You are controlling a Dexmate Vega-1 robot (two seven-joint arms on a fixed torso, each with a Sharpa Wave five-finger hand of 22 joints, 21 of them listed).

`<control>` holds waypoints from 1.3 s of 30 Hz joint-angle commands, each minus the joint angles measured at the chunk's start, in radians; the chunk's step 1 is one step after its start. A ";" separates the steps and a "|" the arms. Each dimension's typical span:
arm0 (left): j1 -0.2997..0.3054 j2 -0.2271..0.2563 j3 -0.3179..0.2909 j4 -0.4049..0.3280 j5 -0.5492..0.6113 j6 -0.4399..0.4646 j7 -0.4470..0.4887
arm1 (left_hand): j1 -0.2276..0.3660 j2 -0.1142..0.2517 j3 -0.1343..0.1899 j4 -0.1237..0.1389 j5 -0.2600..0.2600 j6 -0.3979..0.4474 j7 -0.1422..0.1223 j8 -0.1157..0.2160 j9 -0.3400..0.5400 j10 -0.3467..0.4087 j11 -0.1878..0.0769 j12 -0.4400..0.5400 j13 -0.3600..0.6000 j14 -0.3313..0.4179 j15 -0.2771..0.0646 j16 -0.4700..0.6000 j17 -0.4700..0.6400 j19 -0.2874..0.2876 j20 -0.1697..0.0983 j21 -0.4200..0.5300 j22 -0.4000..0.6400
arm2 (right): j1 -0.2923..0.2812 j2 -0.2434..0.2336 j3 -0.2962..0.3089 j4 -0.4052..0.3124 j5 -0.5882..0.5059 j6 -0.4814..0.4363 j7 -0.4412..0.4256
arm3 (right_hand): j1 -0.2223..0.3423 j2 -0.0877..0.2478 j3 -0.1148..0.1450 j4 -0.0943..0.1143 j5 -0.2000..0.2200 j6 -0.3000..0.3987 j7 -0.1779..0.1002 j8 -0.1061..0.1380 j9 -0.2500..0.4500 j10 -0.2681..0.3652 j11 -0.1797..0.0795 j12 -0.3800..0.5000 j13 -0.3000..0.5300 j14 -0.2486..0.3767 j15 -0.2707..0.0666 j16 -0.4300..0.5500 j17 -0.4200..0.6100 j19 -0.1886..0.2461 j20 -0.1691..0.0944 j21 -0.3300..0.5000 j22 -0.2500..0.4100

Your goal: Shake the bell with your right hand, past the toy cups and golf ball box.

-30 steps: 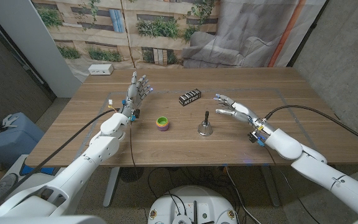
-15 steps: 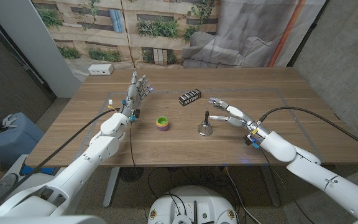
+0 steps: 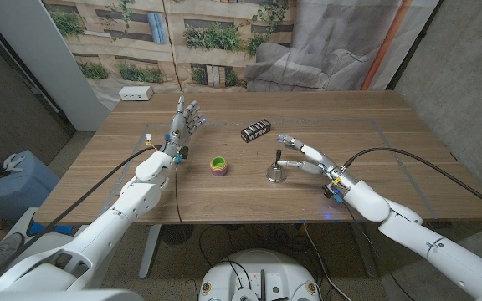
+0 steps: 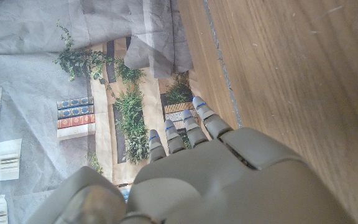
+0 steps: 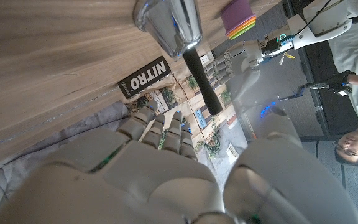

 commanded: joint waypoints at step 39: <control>0.000 0.000 0.000 0.000 0.000 0.001 0.000 | 0.000 0.008 0.001 0.007 0.007 0.002 -0.008 0.002 0.004 0.002 -0.006 0.006 0.005 0.010 -0.098 0.006 0.004 0.011 -0.001 0.007 0.006 | 0.038 0.062 -0.052 0.109 -0.166 -0.012 -0.266 | 0.202 -0.006 0.012 0.016 0.015 0.369 -0.099 0.166 0.007 0.389 -0.077 0.069 0.018 0.261 -0.114 0.117 0.008 0.184 -0.037 0.019 0.005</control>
